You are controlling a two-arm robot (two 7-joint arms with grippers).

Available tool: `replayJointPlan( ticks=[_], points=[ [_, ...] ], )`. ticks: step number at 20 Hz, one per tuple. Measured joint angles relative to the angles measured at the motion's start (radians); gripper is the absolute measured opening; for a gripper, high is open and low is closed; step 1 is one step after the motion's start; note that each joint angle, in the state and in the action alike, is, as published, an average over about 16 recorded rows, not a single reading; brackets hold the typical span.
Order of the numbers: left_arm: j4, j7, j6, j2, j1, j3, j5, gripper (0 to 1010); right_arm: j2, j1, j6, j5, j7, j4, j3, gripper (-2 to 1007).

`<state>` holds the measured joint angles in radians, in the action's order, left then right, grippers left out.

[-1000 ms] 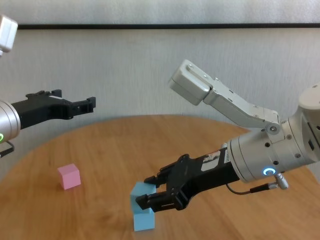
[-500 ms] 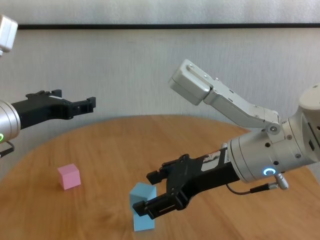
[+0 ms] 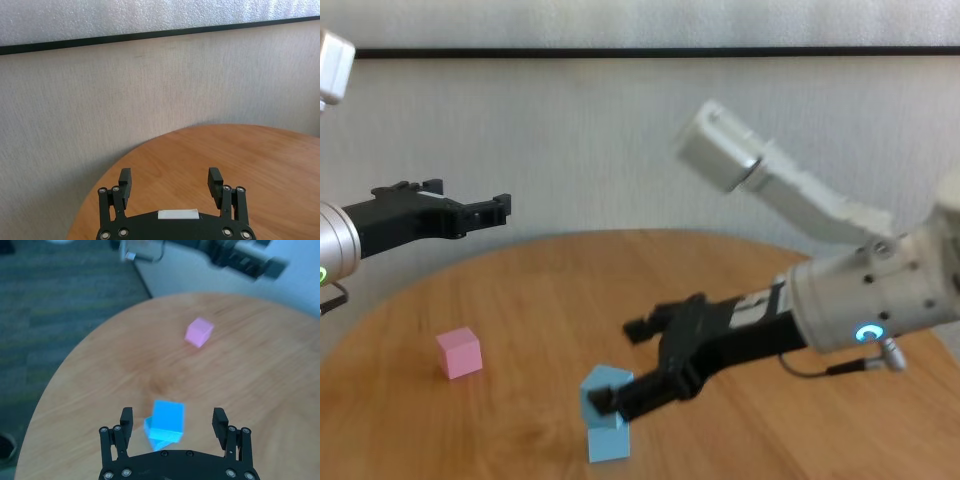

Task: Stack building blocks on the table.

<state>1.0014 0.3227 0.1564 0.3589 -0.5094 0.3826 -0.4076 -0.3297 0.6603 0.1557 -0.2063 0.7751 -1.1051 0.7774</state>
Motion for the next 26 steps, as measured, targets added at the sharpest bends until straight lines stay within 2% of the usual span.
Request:
replayJointPlan(
  ticks=[3,7,11,14,16,19,26],
  points=[
    [0.000,0.000,0.000,0.000,0.000,0.000,0.000,999,-0.012,-0.020,-0.011,-0.021,-0.038,-0.026,-0.032,993],
    [0.000,0.000,0.000,0.000,0.000,0.000,0.000,999,-0.030,-0.056,-0.024,-0.040,-0.117,-0.062,-0.087,1001],
    [0.000,0.000,0.000,0.000,0.000,0.000,0.000,999,-0.045,-0.088,-0.034,-0.044,-0.196,-0.085,-0.134,1001],
    [0.011,0.004,-0.007,0.005,0.005,-0.001,-0.001,999,-0.051,-0.106,-0.037,-0.039,-0.249,-0.095,-0.161,1001],
    [0.027,0.008,-0.017,0.013,0.013,-0.003,-0.002,999,-0.053,-0.115,-0.035,-0.033,-0.276,-0.098,-0.173,1001],
    [0.063,0.015,-0.039,0.031,0.032,-0.009,-0.006,999,-0.056,-0.123,-0.034,-0.023,-0.299,-0.099,-0.183,1001],
    [0.181,0.063,-0.119,0.097,0.096,-0.033,-0.025,999,-0.056,-0.122,-0.033,-0.022,-0.297,-0.100,-0.183,1001]
  ],
)
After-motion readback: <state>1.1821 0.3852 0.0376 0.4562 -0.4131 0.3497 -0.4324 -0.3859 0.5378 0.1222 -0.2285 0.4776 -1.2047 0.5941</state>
